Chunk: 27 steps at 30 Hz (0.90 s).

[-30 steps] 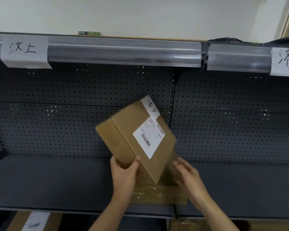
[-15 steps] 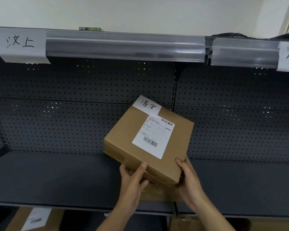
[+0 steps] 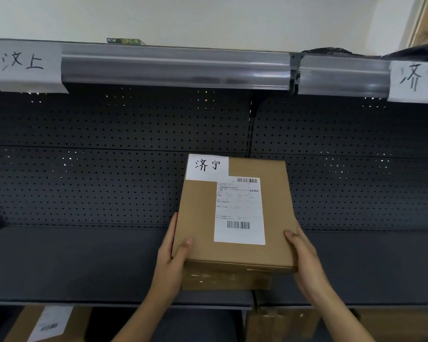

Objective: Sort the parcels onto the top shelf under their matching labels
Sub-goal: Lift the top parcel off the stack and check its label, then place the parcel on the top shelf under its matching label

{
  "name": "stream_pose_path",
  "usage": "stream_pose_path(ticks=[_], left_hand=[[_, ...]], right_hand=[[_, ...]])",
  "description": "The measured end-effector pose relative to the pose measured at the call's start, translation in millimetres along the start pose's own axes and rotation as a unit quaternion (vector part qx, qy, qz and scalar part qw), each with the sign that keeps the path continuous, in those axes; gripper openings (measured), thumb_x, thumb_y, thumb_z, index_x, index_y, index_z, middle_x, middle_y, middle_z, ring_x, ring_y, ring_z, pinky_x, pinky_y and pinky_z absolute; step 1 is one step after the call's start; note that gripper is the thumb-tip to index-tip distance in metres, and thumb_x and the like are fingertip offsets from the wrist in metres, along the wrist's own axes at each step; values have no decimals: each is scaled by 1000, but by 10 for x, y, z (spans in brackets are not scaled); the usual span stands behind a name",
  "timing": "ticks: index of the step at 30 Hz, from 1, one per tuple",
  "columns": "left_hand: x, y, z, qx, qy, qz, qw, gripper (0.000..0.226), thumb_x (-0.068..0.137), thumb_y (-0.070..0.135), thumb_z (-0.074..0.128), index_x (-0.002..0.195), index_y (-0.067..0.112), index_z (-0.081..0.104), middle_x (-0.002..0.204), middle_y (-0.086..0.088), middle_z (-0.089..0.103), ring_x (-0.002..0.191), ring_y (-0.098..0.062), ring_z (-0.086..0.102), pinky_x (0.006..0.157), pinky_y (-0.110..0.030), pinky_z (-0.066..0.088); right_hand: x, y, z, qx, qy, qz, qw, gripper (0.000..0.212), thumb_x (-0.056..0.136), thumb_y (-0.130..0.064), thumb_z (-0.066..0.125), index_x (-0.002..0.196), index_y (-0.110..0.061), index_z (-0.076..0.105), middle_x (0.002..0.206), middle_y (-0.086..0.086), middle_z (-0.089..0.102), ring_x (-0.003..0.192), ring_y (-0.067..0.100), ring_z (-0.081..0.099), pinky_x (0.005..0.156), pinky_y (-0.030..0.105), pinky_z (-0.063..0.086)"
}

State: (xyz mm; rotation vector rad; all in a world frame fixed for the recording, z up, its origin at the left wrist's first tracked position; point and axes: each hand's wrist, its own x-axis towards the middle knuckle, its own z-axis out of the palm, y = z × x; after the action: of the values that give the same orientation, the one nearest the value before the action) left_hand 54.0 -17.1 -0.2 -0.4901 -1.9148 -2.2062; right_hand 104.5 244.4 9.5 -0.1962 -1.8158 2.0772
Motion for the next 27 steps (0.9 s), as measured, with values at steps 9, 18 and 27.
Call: stream_pose_path(ticks=[9, 18, 27], left_hand=[[-225, 223, 121, 65, -24, 150, 986, 76, 92, 43, 56, 158, 23, 23, 158, 4, 43, 142, -20, 45, 113, -47, 40], [-336, 593, 488, 72, -79, 280, 954, 77, 96, 36, 51, 159, 11, 16, 162, -13, 34, 145, -35, 39, 110, -64, 37], [-321, 1070, 964, 20, -118, 323, 939, 78, 96, 53, 50, 159, 18, 18, 161, -8, 38, 145, -31, 40, 113, -59, 37]], right_hand=[[-432, -129, -148, -36, 98, -181, 978, 41, 104, -17, 47, 145, -24, 44, 113, -40, 68, 111, -15, 60, 91, 7, 47], [-878, -376, -487, 15, 209, -282, 936, 46, 88, -19, 44, 133, -14, 52, 101, -27, 76, 92, -9, 68, 79, 10, 53], [-1073, -976, -786, 24, 267, -356, 895, 46, 92, -15, 43, 136, -11, 54, 106, -25, 76, 99, -6, 67, 85, 13, 53]])
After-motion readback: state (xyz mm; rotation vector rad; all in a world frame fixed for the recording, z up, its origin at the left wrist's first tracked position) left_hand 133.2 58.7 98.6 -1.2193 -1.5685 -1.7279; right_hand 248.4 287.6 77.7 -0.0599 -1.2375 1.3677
